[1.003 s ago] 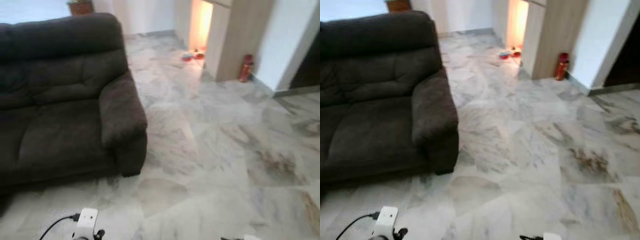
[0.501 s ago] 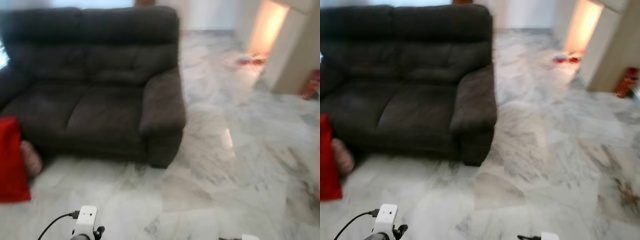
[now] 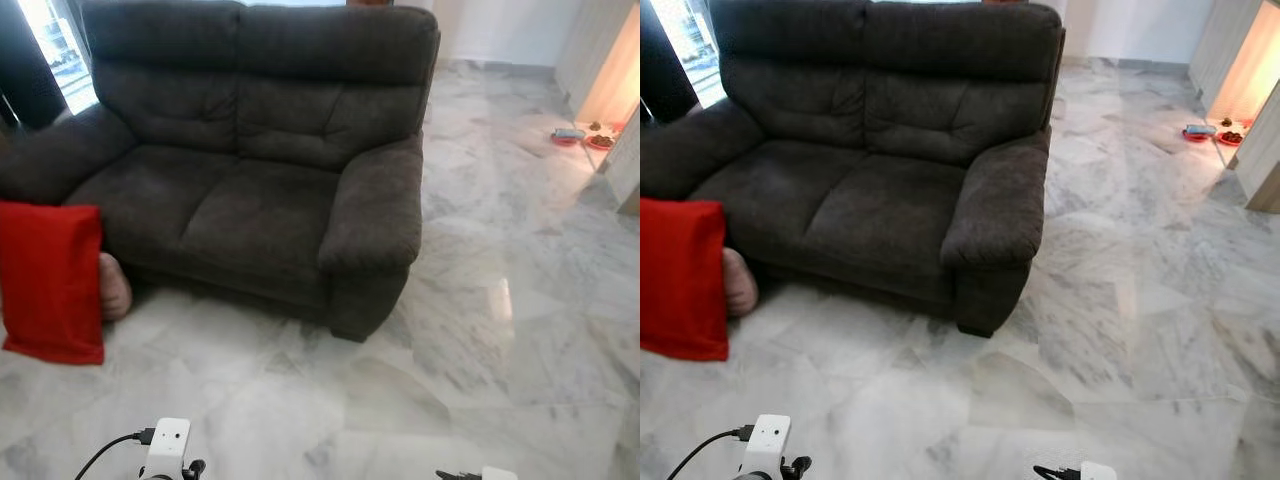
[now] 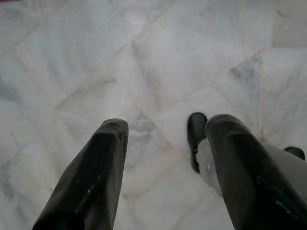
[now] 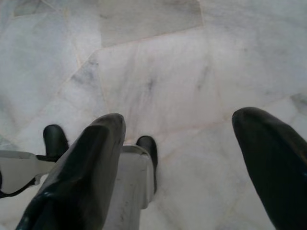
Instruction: Move the pillow to the sofa from floor
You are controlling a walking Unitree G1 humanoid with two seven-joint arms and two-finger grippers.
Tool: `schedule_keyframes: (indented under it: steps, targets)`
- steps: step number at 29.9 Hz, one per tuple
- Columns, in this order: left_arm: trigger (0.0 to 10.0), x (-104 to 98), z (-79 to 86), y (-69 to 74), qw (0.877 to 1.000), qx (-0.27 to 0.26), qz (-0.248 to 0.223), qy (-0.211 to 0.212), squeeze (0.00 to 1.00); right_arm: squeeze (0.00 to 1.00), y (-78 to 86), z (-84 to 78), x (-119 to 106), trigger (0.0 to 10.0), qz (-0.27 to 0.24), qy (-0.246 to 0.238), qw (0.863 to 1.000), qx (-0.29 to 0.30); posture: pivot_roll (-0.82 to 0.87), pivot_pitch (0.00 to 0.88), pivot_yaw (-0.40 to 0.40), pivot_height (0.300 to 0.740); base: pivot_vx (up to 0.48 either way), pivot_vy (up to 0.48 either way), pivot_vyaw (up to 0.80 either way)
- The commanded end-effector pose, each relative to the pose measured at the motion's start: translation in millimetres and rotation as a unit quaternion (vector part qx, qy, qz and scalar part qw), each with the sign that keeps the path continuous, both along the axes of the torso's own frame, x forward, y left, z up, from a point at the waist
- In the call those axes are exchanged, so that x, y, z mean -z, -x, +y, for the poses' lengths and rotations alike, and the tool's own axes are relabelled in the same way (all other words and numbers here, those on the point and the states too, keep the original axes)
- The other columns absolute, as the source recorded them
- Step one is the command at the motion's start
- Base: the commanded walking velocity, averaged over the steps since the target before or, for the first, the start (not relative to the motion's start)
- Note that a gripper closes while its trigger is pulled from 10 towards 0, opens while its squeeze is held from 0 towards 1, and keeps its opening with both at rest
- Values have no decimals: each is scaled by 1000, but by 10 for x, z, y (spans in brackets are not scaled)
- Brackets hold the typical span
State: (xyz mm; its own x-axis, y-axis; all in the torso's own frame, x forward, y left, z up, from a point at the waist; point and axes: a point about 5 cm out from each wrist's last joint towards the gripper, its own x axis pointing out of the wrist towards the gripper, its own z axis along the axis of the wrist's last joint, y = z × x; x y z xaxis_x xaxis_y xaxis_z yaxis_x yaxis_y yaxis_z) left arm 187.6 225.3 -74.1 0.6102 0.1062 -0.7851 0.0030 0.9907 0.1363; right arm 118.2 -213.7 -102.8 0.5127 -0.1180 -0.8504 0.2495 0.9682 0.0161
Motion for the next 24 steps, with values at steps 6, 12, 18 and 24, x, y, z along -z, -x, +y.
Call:
schedule_keyframes:
  steps: [6,12,18,24]
  targets:
    - [10000,2,11,4,1000,-4,4,1,0,0,10,-1,1,10000,-2,-2,1000,4,37,0,-22,740,0,160,0]
    - [10000,3,-1,3,1000,-3,3,4,0,0,14,-10,2,10000,0,-2,1000,4,39,0,-26,740,0,480,0]
    - [10000,6,-5,5,1000,-5,4,7,0,0,18,-13,3,10000,1,-3,1000,7,40,0,-28,740,0,480,0]
    - [10000,5,0,4,1000,-7,4,6,0,0,19,-11,4,10000,2,-4,1000,11,40,0,-27,740,0,480,0]
